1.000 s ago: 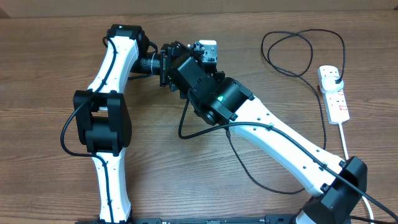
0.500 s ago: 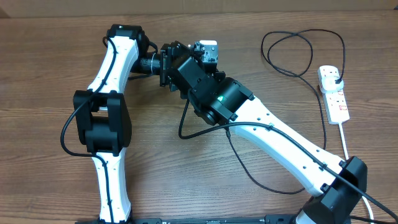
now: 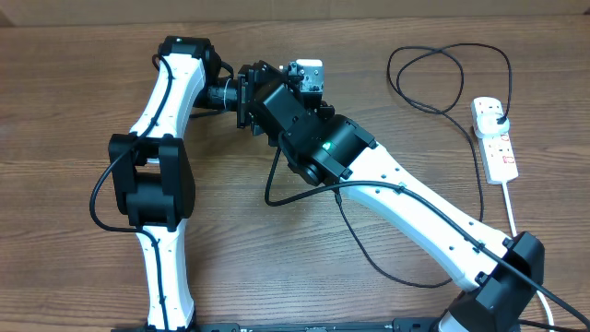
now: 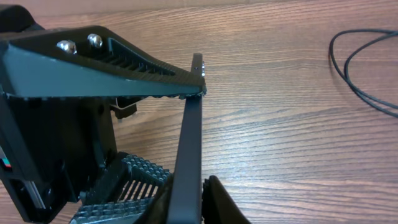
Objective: Plug charger to phone and switch on socket
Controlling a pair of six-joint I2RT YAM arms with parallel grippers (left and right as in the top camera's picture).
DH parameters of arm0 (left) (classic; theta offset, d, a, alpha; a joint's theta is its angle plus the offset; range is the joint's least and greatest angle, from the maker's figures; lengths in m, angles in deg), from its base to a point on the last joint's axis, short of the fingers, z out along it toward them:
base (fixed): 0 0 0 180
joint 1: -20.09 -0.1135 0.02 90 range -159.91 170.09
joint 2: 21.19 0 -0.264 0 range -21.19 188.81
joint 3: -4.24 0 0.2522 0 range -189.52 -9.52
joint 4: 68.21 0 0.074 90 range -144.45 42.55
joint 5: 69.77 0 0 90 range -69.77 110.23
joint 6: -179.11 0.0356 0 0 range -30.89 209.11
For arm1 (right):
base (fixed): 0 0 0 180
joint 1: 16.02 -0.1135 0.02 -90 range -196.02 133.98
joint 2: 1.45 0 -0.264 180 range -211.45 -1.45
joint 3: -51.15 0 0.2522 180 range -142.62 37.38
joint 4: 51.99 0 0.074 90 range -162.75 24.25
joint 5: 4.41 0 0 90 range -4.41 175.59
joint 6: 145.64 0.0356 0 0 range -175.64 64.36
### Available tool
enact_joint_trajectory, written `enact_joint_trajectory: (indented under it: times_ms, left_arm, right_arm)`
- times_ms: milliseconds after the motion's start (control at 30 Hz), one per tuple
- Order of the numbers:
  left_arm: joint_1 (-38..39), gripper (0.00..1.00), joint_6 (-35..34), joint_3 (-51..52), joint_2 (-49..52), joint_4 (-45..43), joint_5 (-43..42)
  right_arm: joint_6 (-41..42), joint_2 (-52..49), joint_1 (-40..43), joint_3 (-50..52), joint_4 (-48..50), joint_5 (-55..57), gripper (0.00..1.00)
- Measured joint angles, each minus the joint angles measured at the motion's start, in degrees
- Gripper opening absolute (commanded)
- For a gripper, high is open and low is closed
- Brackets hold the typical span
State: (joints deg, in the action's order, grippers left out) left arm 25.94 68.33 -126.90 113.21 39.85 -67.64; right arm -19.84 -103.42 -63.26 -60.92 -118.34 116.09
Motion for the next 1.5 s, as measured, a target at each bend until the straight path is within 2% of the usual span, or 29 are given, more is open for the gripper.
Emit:
enact_joint_trajectory:
  times_ms: [100, 467, 600, 733, 867, 1000, 1067, 1200, 1367, 1500]
  left_arm:
    - [0.00, 0.79, -0.02, 0.00, 0.00, 0.00, 0.02]
    - [0.00, 0.82, -0.02, 0.00, 0.00, 0.00, 0.09]
    - [0.00, 0.97, 0.04, -0.02, 0.00, -0.31, -0.20]
    - [0.00, 1.00, 0.17, -0.11, 0.00, -2.16, 0.04]
    - [0.00, 1.00, 0.20, -0.11, 0.00, -3.96, 1.46]
    - [0.00, 1.00, 0.13, -0.11, 0.00, -4.15, 2.19]
    - [0.00, 1.00, -0.31, -0.11, 0.00, -4.13, 2.25]
    - [0.04, 1.00, -3.21, -0.11, 0.00, -4.15, 2.36]
    - [0.07, 0.99, -6.45, -0.11, 0.00, -4.22, 0.48]
    - [0.07, 0.94, -9.79, -0.11, 0.00, -4.26, -0.72]
  right_arm:
    - [-0.20, 0.00, 0.00, 0.00, -0.24, 0.33, 0.04]
    - [-0.22, 0.00, 0.00, 0.00, -0.48, 0.52, 0.04]
    - [1.99, 0.00, 0.00, 0.00, -0.61, 0.42, 0.04]
    - [6.47, -0.04, 0.15, 0.02, -0.61, 0.37, 0.04]
    - [12.96, 0.00, 1.16, 0.02, -0.59, 0.31, 0.04]
    - [24.20, 1.42, 3.74, 0.02, -1.40, 0.20, 0.04]
    - [32.33, 2.75, 5.27, 0.02, -2.71, -0.42, 0.04]
    - [45.70, 4.98, 7.50, 0.02, -3.50, -3.08, 0.04]
    - [57.42, 5.18, 7.34, 0.02, -3.61, -8.31, 0.04]
    - [68.00, 5.18, 7.34, 0.02, -4.61, -11.69, 0.04]
